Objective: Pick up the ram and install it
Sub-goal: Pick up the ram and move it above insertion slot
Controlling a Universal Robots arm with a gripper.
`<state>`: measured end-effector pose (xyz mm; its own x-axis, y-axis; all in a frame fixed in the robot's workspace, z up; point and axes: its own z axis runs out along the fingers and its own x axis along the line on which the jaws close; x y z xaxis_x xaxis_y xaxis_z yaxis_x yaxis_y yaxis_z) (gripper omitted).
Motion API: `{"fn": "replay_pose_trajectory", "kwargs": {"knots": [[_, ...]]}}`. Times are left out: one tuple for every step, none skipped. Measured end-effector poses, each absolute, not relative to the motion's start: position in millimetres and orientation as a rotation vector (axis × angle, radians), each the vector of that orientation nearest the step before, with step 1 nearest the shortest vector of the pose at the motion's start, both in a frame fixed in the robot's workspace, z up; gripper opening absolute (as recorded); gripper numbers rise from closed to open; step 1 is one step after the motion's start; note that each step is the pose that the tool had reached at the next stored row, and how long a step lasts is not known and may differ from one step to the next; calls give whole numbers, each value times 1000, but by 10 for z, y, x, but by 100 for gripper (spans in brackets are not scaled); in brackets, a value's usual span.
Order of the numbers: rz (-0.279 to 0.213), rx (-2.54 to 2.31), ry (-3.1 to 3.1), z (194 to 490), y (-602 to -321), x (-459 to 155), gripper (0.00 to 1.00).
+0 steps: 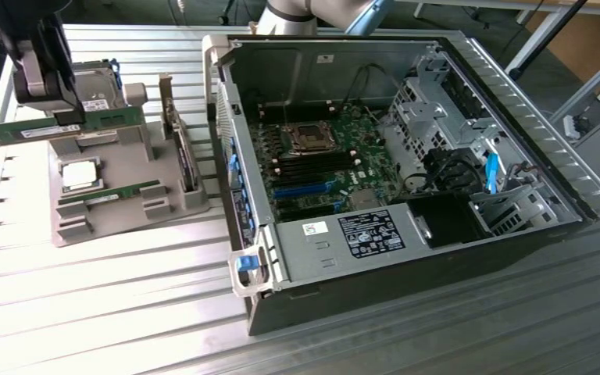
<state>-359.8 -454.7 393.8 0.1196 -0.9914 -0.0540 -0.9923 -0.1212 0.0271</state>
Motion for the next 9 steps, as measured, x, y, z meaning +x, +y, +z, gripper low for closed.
{"fn": "replay_pose_trajectory", "kwargs": {"knots": [[91, -2339, 2072, 3945, -4547, -3598, 11], [91, -2339, 2072, 3952, -4547, -3598, 11], [91, -2339, 2072, 3961, -4547, -3598, 11], [91, -2339, 2072, 3972, -4547, -3598, 11], [91, -2339, 2072, 3981, -4547, -3598, 11], [91, -2339, 2072, 3987, -4547, -3598, 11], [91, -2339, 2072, 4000, -4547, -3598, 11], [91, -2339, 2072, 4010, -4547, -3598, 11], [91, -2339, 2072, 4020, -4547, -3598, 11]]}}
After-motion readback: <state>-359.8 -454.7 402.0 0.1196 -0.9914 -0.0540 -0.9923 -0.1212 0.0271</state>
